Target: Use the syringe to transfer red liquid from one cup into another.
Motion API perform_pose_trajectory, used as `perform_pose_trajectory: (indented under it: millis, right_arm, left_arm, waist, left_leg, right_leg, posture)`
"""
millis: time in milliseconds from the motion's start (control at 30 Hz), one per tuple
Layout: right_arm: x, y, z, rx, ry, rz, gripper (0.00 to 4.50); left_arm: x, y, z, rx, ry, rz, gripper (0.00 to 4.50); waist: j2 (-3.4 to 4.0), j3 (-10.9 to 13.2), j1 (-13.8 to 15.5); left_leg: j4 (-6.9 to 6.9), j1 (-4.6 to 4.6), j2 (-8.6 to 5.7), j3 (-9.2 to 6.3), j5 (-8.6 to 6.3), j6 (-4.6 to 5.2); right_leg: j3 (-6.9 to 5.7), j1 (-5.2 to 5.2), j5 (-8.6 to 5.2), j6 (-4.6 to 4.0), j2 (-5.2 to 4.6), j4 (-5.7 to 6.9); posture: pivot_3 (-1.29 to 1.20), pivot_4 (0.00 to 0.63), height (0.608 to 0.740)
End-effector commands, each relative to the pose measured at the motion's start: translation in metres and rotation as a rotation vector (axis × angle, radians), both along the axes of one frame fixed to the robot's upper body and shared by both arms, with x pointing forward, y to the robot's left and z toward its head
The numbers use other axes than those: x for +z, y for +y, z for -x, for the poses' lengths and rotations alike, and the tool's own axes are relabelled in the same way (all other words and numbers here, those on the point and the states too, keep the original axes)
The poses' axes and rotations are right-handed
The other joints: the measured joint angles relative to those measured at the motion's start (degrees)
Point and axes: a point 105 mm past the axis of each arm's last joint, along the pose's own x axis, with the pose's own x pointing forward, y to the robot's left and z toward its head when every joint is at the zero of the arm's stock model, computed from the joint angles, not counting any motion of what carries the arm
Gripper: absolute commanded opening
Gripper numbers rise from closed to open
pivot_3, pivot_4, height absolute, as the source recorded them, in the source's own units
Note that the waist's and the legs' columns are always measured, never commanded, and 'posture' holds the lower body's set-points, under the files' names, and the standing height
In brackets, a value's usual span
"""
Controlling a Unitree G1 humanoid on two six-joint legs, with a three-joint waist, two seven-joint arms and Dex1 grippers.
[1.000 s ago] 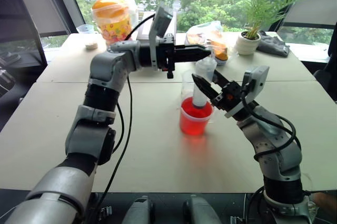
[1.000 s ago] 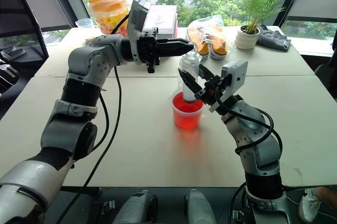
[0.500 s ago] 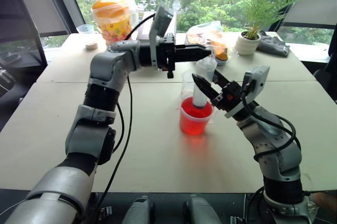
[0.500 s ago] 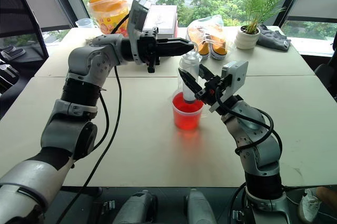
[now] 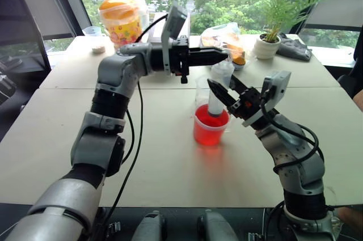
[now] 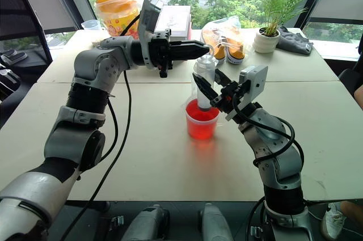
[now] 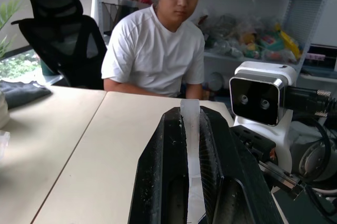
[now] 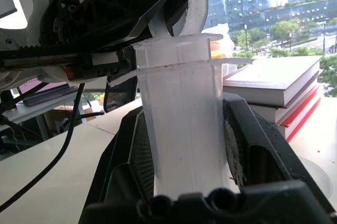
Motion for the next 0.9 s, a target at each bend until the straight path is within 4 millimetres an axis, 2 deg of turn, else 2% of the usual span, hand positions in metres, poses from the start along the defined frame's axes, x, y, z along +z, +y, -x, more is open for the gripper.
perform_pose_trajectory:
  millis: [33,333,500,567,700,767,800,900]
  right_arm:
    - [-0.043,0.024,0.009,0.121,0.159,0.056,1.44]
    - [-0.044,0.025,0.009,0.124,0.160,0.055,1.44]
    - [-0.035,0.024,0.007,0.119,0.133,0.048,1.44]
    - [-0.024,0.021,0.005,0.102,0.093,0.048,1.44]
    - [-0.001,0.015,0.003,0.081,0.026,0.047,1.44]
    - [0.006,0.015,0.005,0.084,0.007,0.051,1.44]
    - [0.009,0.016,0.006,0.085,0.000,0.052,1.44]
    - [0.015,0.016,0.007,0.087,-0.015,0.059,1.44]
  left_arm:
    - [0.080,0.018,0.016,0.045,-0.204,0.208,0.05]
    - [0.084,0.019,0.016,0.052,-0.211,0.219,0.05]
    - [0.080,0.018,0.016,0.048,-0.204,0.210,0.05]
    - [0.073,0.017,0.017,0.038,-0.192,0.186,0.05]
    - [0.043,0.016,0.015,0.020,-0.166,0.096,0.05]
    - [0.033,0.017,0.016,0.010,-0.148,0.068,0.85]
    - [0.028,0.017,0.016,0.009,-0.145,0.051,1.08]
    - [0.023,0.018,0.014,0.024,-0.148,0.040,2.59]
  waist:
    - [0.00,0.00,0.02]
    - [0.00,0.00,-0.02]
    - [0.00,0.00,-0.03]
    - [0.00,0.00,-0.03]
    - [0.00,0.00,-0.16]
    - [0.00,0.00,-0.08]
    - [0.00,0.00,-0.06]
    - [0.00,0.00,0.00]
  left_leg:
    - [0.00,0.00,0.00,0.00,0.00,0.00]
    - [0.01,0.00,0.00,0.00,0.00,0.00]
    - [0.02,0.01,0.00,0.00,0.00,0.00]
    - [0.02,0.01,0.00,0.00,0.00,0.00]
    - [0.02,0.02,0.00,0.00,0.00,-0.01]
    - [0.01,0.04,0.00,0.00,0.01,-0.02]
    - [0.02,0.03,0.00,0.00,0.02,-0.03]
    - [0.04,0.03,0.00,0.00,0.02,-0.03]
  right_leg:
    - [0.00,0.00,0.00,0.00,0.00,0.00]
    - [0.00,0.00,0.00,0.00,0.00,0.02]
    - [0.00,0.00,0.00,0.00,0.00,0.04]
    - [0.00,0.00,0.00,0.00,0.00,0.04]
    - [0.01,-0.01,0.00,0.00,0.00,0.05]
    - [0.01,-0.01,0.00,0.00,0.01,0.07]
    - [0.01,-0.01,0.00,0.00,0.01,0.08]
    - [0.01,0.00,0.00,0.00,-0.01,0.08]
  posture:
    - [0.00,0.150,0.740]
    - [0.00,0.150,0.740]
    - [0.00,0.150,0.740]
    - [0.00,0.150,0.740]
    - [0.00,0.150,0.740]
    - [0.00,0.150,0.740]
    - [0.00,0.150,0.740]
    - [0.00,0.150,0.740]
